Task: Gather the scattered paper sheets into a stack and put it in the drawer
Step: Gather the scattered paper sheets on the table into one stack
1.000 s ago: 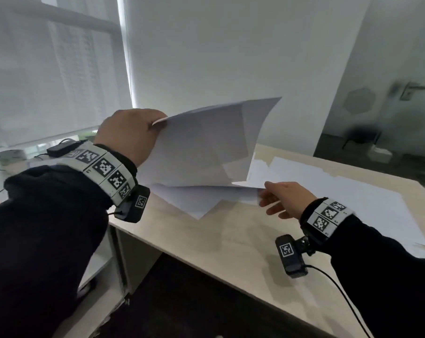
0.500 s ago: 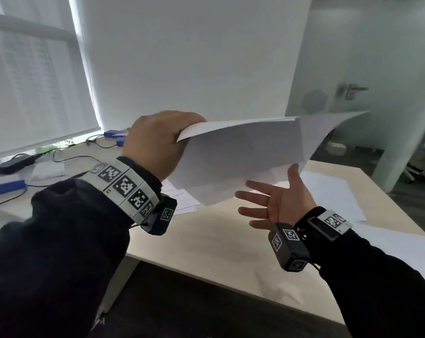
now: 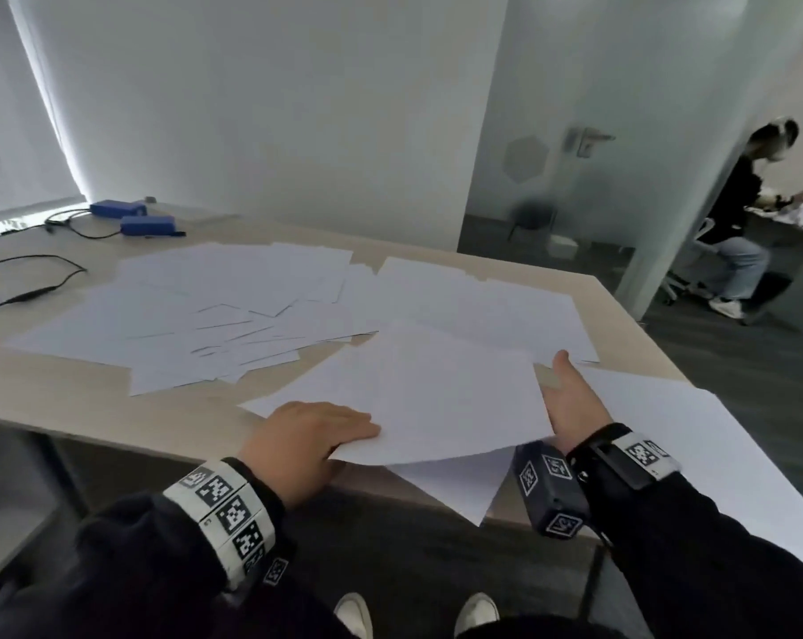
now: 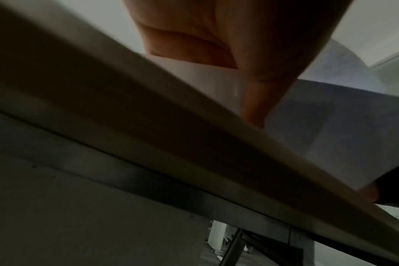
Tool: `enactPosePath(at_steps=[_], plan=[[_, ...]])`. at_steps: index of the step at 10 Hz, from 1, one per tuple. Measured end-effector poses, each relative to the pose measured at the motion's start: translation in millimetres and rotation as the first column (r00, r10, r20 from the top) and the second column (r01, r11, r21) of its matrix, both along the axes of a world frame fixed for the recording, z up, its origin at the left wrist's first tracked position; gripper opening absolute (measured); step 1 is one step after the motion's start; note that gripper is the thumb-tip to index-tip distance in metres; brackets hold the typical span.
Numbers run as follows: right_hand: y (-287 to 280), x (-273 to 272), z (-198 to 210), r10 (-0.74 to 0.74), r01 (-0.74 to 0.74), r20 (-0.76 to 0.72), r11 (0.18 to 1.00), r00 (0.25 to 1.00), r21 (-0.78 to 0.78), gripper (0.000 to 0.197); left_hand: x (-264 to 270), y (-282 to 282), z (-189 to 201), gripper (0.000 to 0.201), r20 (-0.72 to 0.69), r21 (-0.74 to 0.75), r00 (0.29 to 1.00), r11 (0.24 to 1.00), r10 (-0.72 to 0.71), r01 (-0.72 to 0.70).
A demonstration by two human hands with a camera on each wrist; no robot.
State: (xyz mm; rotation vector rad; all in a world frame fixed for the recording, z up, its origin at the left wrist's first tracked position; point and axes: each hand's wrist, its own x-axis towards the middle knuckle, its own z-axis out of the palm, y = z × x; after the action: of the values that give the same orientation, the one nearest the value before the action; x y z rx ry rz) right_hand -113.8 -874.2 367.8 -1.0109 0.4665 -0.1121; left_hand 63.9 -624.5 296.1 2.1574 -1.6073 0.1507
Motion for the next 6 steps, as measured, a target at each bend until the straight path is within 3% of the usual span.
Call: enactPosePath(at_steps=[1,2,3,4,6], plan=[[38.2,-28.7,21.2,-0.497,0.486,-0.067,0.863,0.865,-0.136,0.024,-12.1,-2.2,-11.8,0.053,-0.027,0.019,0.999,0.999,0.031,-0.031],[19.9,-48.1,-10.3,-0.475,0.451,-0.094,0.870,0.875,-0.197,0.021,-23.3,-2.5,-14.2,0.071,-0.072,0.046,0.993,0.995,0.090,-0.087],[12.8,-66.0,-28.1,-0.492,0.488,-0.049,0.870,0.869,-0.076,0.033,-31.6,-1.3,-15.1,0.076,-0.054,0.135,0.974,0.968,0.221,-0.212],[11.6,-78.0,-35.1,-0.481,0.476,-0.006,0.868,0.877,-0.141,0.036,-37.0,-2.8,-12.0,0.075,-0.048,0.149,0.965,0.957,0.260,-0.250],[23.1,-82.1,-29.5,-0.400,0.330,-0.066,0.829,0.914,-0.452,0.033,-46.4,-1.7,-4.1,0.081,-0.121,0.117,0.980,0.982,0.160,-0.146]])
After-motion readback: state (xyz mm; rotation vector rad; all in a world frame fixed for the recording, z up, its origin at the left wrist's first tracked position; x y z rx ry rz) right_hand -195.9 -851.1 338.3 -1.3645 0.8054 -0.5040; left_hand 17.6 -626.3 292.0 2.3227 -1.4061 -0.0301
